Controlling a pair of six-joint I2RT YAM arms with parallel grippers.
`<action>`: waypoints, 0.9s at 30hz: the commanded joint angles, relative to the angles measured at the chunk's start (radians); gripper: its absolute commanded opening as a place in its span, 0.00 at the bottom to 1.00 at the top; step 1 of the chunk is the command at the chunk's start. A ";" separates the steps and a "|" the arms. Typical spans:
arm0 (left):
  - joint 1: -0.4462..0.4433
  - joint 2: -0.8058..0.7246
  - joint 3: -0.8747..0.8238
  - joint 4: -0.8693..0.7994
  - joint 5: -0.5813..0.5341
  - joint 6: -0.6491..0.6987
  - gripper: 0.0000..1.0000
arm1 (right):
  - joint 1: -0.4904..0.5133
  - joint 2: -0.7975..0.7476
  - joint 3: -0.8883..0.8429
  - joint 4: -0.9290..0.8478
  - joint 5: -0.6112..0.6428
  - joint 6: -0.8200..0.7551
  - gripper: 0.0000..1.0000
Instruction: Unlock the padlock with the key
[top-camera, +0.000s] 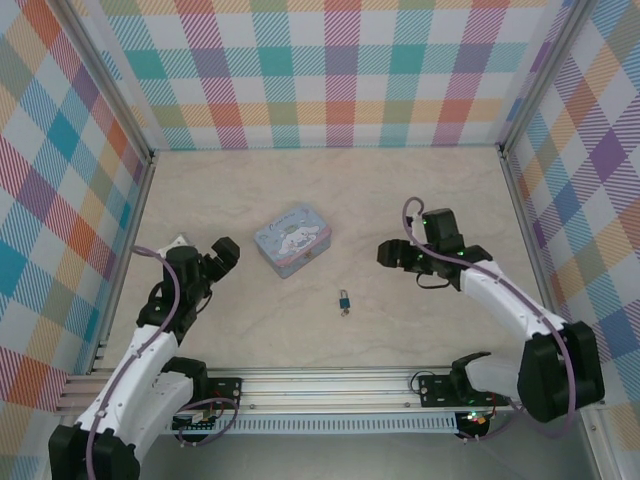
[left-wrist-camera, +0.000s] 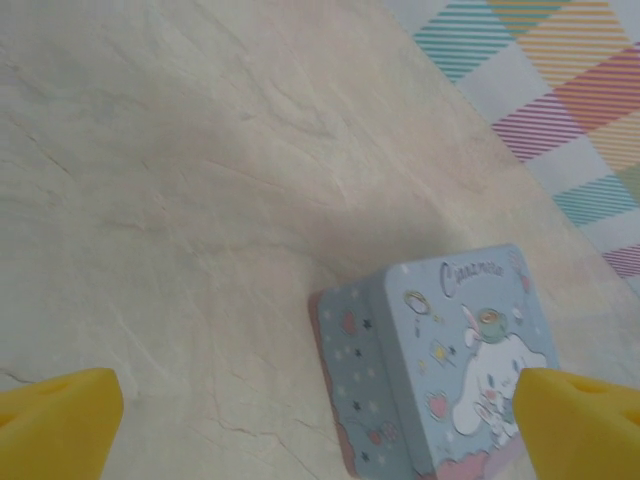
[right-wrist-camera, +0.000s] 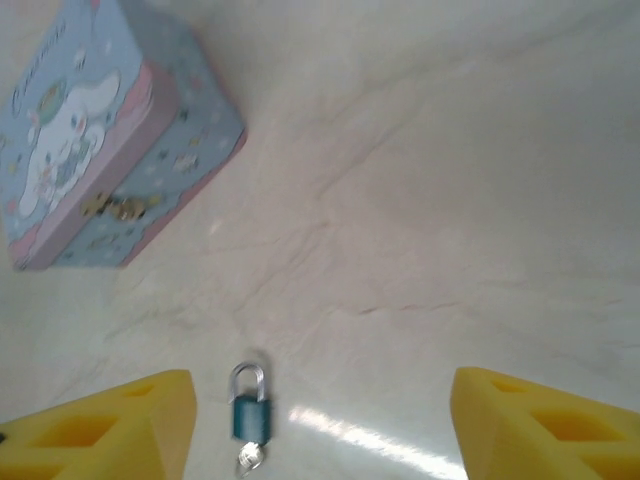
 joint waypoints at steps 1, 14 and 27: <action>0.052 0.053 0.046 0.038 -0.009 0.035 1.00 | -0.044 -0.063 0.007 -0.031 0.163 -0.130 0.75; 0.119 0.188 0.060 0.123 -0.026 0.168 1.00 | -0.221 0.014 -0.346 0.717 0.310 -0.380 1.00; 0.119 0.225 -0.046 0.356 -0.190 0.448 1.00 | -0.311 0.348 -0.448 1.378 0.168 -0.384 1.00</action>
